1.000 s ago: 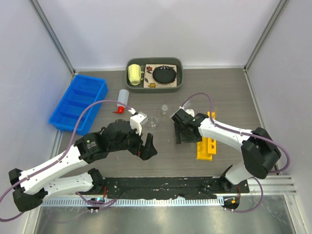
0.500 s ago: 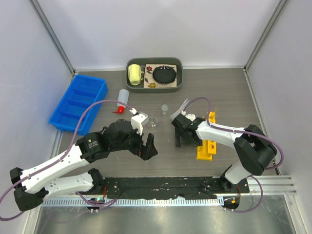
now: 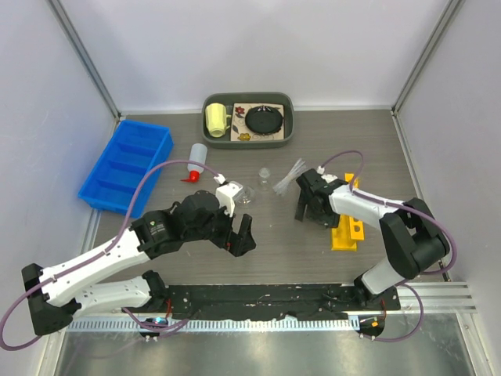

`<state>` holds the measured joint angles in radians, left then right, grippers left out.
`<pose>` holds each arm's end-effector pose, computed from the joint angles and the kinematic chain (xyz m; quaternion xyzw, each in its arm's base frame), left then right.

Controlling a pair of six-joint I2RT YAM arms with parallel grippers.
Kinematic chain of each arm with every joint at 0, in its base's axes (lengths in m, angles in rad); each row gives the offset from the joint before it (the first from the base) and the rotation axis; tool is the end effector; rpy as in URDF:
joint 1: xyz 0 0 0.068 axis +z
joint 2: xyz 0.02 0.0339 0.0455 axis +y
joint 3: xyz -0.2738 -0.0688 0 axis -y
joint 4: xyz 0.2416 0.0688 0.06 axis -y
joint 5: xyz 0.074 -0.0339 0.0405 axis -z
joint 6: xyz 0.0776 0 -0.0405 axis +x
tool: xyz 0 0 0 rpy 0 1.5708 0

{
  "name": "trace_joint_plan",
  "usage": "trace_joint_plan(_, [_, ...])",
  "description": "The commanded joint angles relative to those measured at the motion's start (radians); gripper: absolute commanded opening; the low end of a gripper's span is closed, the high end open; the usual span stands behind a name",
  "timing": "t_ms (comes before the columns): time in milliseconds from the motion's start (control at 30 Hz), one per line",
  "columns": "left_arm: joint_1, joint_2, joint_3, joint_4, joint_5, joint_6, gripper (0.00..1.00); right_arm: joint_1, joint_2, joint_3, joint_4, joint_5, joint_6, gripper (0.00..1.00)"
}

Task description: Organize the chemistry lab equipment

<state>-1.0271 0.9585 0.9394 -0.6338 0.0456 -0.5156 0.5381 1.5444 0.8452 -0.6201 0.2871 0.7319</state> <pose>0.1137 -0.1950 0.3009 0.2365 0.8646 -0.3234 0.3033 0.2459 0.1212 0.1339 0.1129 0.9756 -0.0406 0.1841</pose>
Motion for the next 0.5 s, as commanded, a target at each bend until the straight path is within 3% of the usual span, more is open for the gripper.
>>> trace_joint_plan(0, [0.002,0.005,0.013,0.051,-0.004,0.017,1.00,-0.081,0.060,-0.032,-0.053,0.086,-0.028,0.89])
trace_joint_plan(467, [0.019,0.031,0.038,0.083,-0.010,0.046,1.00,-0.300,0.178,0.049,-0.055,0.144,-0.114,0.90])
